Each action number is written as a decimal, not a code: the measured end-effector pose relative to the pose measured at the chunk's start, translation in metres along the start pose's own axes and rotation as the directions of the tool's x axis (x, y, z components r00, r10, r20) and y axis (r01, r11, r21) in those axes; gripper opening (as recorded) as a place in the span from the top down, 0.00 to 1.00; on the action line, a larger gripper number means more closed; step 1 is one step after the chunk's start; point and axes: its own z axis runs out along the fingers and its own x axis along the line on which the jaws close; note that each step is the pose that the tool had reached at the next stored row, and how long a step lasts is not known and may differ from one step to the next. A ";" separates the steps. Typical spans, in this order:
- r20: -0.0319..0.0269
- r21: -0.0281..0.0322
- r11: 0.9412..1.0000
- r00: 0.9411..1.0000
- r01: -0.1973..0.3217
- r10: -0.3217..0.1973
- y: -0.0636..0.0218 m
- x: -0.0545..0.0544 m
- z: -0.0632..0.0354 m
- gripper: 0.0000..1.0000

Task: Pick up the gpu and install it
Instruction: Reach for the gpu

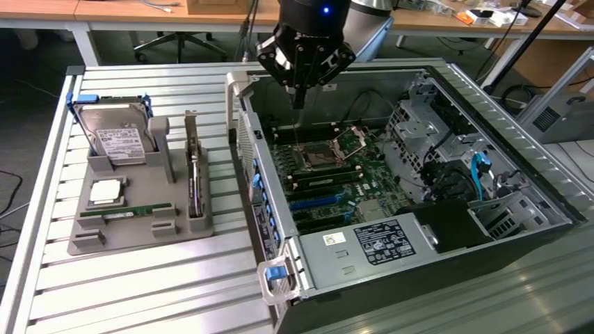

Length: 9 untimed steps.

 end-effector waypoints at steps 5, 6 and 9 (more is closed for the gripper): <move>0.000 0.000 1.000 1.000 0.000 0.000 -0.0001 0.001 0.0000 0.89; 0.000 0.000 1.000 1.000 0.000 0.000 -0.0001 0.002 0.0000 0.89; 0.000 0.000 1.000 1.000 0.000 0.000 -0.0002 0.002 -0.0001 0.89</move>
